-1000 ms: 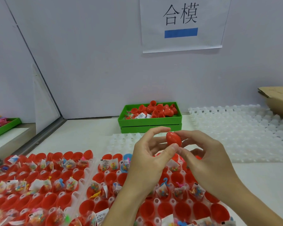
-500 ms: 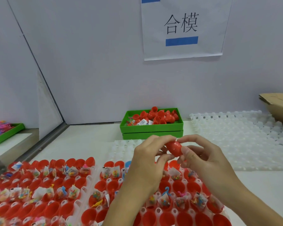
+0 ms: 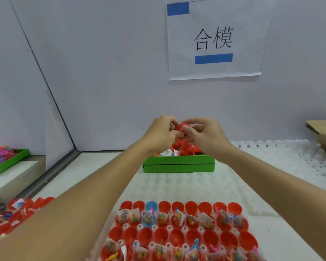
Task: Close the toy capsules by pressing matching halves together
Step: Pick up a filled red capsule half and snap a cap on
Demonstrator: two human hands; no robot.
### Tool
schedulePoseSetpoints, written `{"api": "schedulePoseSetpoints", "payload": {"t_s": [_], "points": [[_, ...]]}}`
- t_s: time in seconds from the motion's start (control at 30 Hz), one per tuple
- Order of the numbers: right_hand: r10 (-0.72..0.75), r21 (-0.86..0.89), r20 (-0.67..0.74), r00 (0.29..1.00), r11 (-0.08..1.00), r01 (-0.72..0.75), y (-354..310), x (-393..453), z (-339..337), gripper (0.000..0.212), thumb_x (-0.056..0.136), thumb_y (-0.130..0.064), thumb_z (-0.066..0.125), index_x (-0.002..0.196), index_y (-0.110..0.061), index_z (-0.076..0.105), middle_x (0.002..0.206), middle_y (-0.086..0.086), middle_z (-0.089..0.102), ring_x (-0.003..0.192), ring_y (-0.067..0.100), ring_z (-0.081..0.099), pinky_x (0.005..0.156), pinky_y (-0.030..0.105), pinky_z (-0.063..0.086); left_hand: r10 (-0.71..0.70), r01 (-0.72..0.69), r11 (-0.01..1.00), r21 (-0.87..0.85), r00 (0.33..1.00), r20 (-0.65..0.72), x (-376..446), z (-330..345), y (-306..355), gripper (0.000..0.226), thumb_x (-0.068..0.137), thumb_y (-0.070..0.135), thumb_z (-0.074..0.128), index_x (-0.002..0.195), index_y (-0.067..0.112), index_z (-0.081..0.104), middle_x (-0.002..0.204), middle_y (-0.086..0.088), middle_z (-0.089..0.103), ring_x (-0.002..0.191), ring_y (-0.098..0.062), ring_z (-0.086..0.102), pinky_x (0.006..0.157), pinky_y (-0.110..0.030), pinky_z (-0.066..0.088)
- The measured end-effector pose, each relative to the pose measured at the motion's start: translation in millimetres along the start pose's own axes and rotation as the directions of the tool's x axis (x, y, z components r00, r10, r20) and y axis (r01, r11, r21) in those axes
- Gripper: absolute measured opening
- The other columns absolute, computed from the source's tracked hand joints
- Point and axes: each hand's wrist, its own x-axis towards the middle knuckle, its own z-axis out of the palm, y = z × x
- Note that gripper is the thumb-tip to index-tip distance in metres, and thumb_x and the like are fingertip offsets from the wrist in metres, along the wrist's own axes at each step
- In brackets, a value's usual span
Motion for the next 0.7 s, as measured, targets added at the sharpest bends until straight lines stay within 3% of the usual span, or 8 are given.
{"api": "schedulePoseSetpoints", "payload": {"t_s": [0.1, 0.2, 0.27, 0.33, 0.43, 0.53, 0.63, 0.7], "points": [[0.053, -0.044, 0.051, 0.997, 0.998, -0.051, 10.0, 29.2, 2.5, 0.007, 0.093, -0.016, 0.066, 0.093, -0.016, 0.073, 0.088, 0.013, 0.076, 0.077, 0.022, 0.075, 0.077, 0.033, 0.062, -0.037, 0.034, 0.998, 0.053, 0.998, 0.052, 24.4, -2.0, -12.5, 0.014, 0.093, 0.014, 0.067, 0.107, 0.011, 0.066, 0.078, -0.004, 0.067, 0.067, -0.015, 0.063, 0.059, -0.022, 0.049], [0.096, -0.119, 0.064, 0.993, 0.989, -0.088, 21.0, 51.0, 5.2, 0.014, 0.092, -0.017, 0.068, 0.101, -0.008, 0.075, 0.084, 0.011, 0.076, 0.070, 0.016, 0.075, 0.072, 0.028, 0.062, -0.080, 0.071, 0.991, 0.118, 0.994, 0.080, 44.0, -0.1, -20.9, 0.013, 0.094, 0.014, 0.066, 0.105, 0.009, 0.067, 0.075, -0.004, 0.066, 0.057, -0.011, 0.059, 0.045, -0.017, 0.041], [0.118, -0.157, 0.069, 0.991, 0.982, -0.106, 26.6, 60.3, 5.0, 0.015, 0.092, -0.018, 0.069, 0.100, -0.008, 0.075, 0.084, 0.012, 0.076, 0.068, 0.014, 0.074, 0.072, 0.029, 0.062, -0.079, 0.062, 0.984, 0.165, 0.992, 0.098, 52.2, 1.2, -24.9, 0.014, 0.094, 0.014, 0.066, 0.107, 0.008, 0.066, 0.079, -0.003, 0.064, 0.060, -0.010, 0.057, 0.048, -0.019, 0.041], [0.091, -0.302, 0.111, 0.990, 0.952, -0.054, 28.9, 67.5, 3.5, 0.014, 0.091, -0.020, 0.071, 0.097, -0.009, 0.076, 0.084, 0.011, 0.076, 0.070, 0.017, 0.074, 0.075, 0.033, 0.062, -0.040, 0.001, 0.950, 0.312, 0.992, 0.120, 55.6, 0.3, -27.8, 0.014, 0.093, 0.008, 0.066, 0.107, 0.005, 0.067, 0.088, -0.006, 0.065, 0.068, -0.011, 0.058, 0.056, -0.023, 0.045], [0.005, -0.627, 0.254, 0.967, 0.762, 0.161, 21.8, 77.8, 5.1, 0.017, 0.087, -0.020, 0.073, 0.100, -0.009, 0.076, 0.094, 0.014, 0.075, 0.075, 0.020, 0.067, 0.076, 0.033, 0.055, 0.009, -0.116, 0.794, 0.597, 0.984, 0.178, 59.1, -1.4, -29.0, 0.007, 0.092, 0.000, 0.060, 0.087, 0.000, 0.064, 0.085, -0.011, 0.061, 0.078, -0.027, 0.062, 0.068, -0.040, 0.053], [-0.003, -0.750, 0.334, 0.943, 0.605, 0.268, 9.6, 85.2, 9.4, 0.021, 0.089, -0.021, 0.071, 0.104, -0.007, 0.075, 0.099, 0.018, 0.072, 0.091, 0.032, 0.067, 0.082, 0.040, 0.054, 0.032, -0.165, 0.723, 0.671, 0.978, 0.207, 62.1, -4.3, -26.0, 0.027, 0.094, 0.001, 0.056, 0.069, 0.009, 0.050, 0.070, -0.004, 0.045, 0.071, -0.027, 0.053, 0.063, -0.039, 0.046], [-0.022, -0.728, 0.288, 0.957, 0.644, 0.234, 7.9, 86.0, 7.1, 0.023, 0.092, -0.026, 0.066, 0.103, -0.008, 0.075, 0.098, 0.011, 0.073, 0.091, 0.026, 0.065, 0.079, 0.034, 0.052, 0.032, -0.102, 0.849, 0.519, 0.989, 0.143, 61.9, -7.5, -28.9, 0.010, 0.091, 0.007, 0.064, 0.098, 0.002, 0.069, 0.091, -0.012, 0.067, 0.081, -0.027, 0.063, 0.074, -0.040, 0.055], [-0.004, -0.645, 0.155, 0.988, 0.757, 0.104, 13.4, 86.2, 0.3, 0.023, 0.094, -0.027, 0.063, 0.108, -0.012, 0.072, 0.099, 0.007, 0.070, 0.089, 0.022, 0.063, 0.076, 0.029, 0.047, -0.026, 0.009, 0.956, 0.294, 0.998, 0.054, 56.0, -9.0, -33.3, 0.043, 0.089, 0.016, 0.072, 0.130, 0.011, 0.061, 0.107, -0.010, 0.070, 0.089, -0.019, 0.063, 0.082, -0.031, 0.051]]}}
